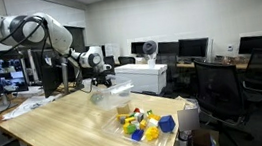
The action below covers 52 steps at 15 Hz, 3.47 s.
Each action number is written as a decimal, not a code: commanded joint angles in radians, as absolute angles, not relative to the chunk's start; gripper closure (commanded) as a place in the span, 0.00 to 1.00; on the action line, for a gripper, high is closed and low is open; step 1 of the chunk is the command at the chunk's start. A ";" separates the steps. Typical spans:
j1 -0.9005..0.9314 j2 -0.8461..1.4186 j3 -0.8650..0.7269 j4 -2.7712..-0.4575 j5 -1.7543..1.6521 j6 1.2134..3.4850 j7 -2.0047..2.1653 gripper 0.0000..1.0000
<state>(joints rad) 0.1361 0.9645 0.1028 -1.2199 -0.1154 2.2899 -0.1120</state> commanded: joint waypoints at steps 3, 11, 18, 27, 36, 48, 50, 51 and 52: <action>0.075 0.978 0.176 -1.251 -0.050 2.402 -0.275 0.00; 0.024 0.990 0.232 -1.279 -0.013 2.523 -0.375 0.36; -0.048 0.986 0.319 -1.350 0.029 2.729 -0.410 0.86; -0.154 0.981 0.434 -1.450 0.037 2.727 -0.422 0.01; -0.153 0.966 0.422 -1.425 0.098 2.578 -0.501 0.67; -0.157 0.979 0.437 -1.425 0.098 2.653 -0.498 0.60; -0.143 0.966 0.415 -1.427 0.094 2.647 -0.469 0.73; -0.129 0.947 0.390 -1.436 0.085 2.641 -0.442 0.73; -0.116 0.922 0.365 -1.446 0.075 2.629 -0.418 0.73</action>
